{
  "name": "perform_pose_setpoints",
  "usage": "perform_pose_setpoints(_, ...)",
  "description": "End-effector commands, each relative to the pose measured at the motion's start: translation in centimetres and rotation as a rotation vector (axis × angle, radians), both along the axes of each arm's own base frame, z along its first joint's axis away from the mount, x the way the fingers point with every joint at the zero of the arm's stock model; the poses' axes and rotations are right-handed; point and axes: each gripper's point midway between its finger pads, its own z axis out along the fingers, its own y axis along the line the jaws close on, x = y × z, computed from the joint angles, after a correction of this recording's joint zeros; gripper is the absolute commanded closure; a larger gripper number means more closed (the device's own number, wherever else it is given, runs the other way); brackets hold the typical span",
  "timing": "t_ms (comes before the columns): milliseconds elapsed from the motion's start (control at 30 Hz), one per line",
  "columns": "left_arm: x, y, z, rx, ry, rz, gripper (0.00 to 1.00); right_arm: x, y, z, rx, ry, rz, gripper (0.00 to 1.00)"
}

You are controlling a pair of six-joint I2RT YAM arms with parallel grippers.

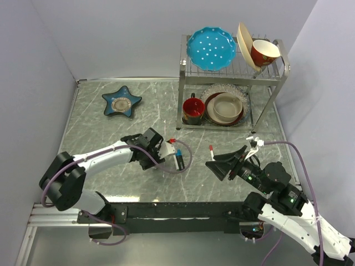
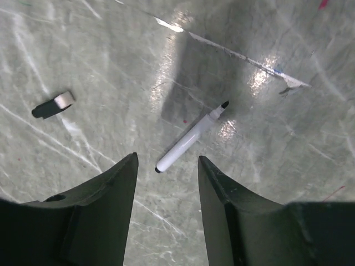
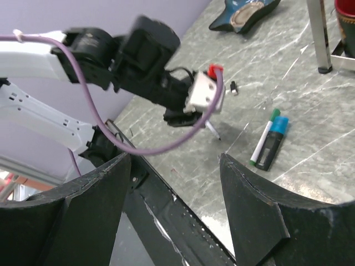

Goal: Insert the pens into the pen caps

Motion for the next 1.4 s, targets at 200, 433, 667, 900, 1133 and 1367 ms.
perform_pose_setpoints(200, -0.4, -0.2, -2.1, -0.014, -0.012, -0.103, 0.50, -0.3, -1.1, 2.6, 0.060, -0.028, -0.033, 0.28)
perform_pose_setpoints(433, -0.9, 0.4, -4.1, 0.019, 0.017, -0.107, 0.53, -0.2, -0.9, 2.8, 0.073, -0.021, -0.034, 0.28)
perform_pose_setpoints(667, -1.1, 0.6, -5.6, 0.048, 0.052, -0.090, 0.69, -0.4, -1.1, 3.1, 0.088, -0.024, -0.034, 0.28)
perform_pose_setpoints(900, -2.4, -0.5, -4.3, -0.038, 0.099, -0.080, 0.99, -0.5, -1.2, 3.0, 0.086, -0.020, -0.033, 0.28)
perform_pose_setpoints(1133, -1.1, -5.0, 3.9, -0.396, -0.050, -0.016, 0.99, -0.2, -0.6, 2.5, 0.101, -0.014, -0.025, 0.28)
perform_pose_setpoints(1367, -2.8, -10.3, 15.4, -0.980, -0.045, 0.047, 0.99, -0.6, 1.8, 2.1, 0.135, -0.062, 0.090, 0.26)
